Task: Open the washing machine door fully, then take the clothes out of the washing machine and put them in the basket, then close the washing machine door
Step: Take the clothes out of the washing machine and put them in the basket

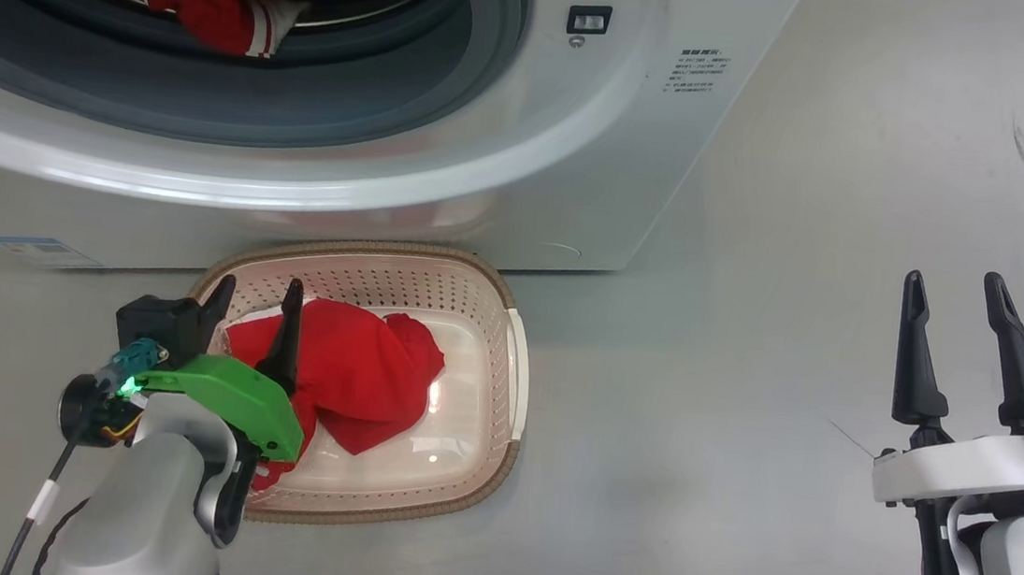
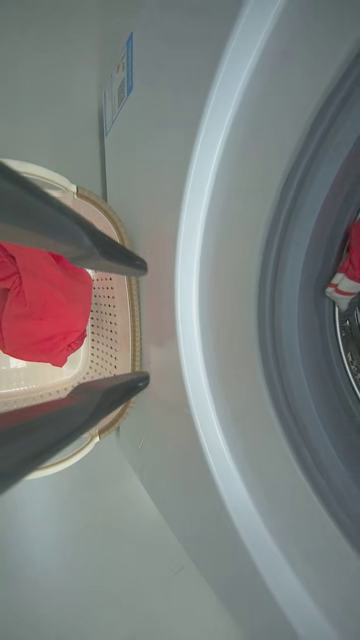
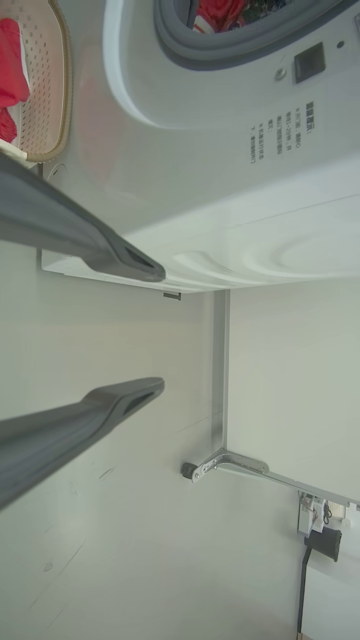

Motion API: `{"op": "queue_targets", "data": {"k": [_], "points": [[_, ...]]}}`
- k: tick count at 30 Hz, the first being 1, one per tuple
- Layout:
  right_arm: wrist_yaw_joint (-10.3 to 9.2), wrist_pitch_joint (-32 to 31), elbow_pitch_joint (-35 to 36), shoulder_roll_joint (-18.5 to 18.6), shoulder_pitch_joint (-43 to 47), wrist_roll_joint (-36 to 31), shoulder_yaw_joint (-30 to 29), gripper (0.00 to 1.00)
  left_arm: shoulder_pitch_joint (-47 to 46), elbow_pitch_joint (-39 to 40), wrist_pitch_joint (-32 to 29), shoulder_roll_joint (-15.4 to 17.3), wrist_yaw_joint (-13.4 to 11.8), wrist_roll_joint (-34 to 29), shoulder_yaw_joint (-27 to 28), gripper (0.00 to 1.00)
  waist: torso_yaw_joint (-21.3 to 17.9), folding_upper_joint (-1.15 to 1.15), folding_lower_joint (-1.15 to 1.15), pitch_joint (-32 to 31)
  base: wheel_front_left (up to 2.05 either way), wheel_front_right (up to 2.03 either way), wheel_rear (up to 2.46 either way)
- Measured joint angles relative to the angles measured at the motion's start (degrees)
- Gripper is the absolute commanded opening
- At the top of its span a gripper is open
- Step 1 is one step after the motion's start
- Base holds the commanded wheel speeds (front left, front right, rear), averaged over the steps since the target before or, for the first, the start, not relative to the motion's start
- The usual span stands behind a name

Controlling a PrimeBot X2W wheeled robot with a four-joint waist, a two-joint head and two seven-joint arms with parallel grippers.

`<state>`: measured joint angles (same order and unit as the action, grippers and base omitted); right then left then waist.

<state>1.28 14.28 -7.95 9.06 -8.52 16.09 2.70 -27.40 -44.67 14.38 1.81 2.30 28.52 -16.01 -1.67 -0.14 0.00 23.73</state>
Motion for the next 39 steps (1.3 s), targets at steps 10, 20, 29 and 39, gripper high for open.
{"op": "queue_targets", "data": {"k": [10, 20, 29, 39], "points": [[0.0, 0.14, -0.66, -0.01, 2.03, -0.07, 0.13, 1.0, 0.08, 10.35, 0.05, 0.73, -1.51, -4.45, 1.18, 1.0, 1.87, 0.0, 0.0, -4.43, 0.0, 0.0, 0.0], [-0.37, 0.14, -1.14, -0.07, 4.63, -0.59, 0.46, 1.0, 5.57, 17.28, 0.05, 1.53, -3.13, -7.59, 1.18, 1.0, 3.38, 0.0, 0.0, -9.17, 0.0, 0.0, 0.0], [-0.43, 0.14, -1.23, -0.6, 7.38, -0.6, 1.01, 1.0, 11.67, 21.64, 0.05, 2.45, -4.12, -8.92, 1.22, 1.0, 4.2, 0.0, 0.0, -13.59, 0.0, 0.0, 0.0], [-0.93, 0.14, -1.19, -1.11, 10.35, -0.6, 1.42, 1.0, 16.92, 25.37, 0.05, 2.99, -4.87, -9.4, 0.98, 1.0, 4.34, 0.0, 0.0, -17.67, 0.0, 0.0, 0.0]]}}
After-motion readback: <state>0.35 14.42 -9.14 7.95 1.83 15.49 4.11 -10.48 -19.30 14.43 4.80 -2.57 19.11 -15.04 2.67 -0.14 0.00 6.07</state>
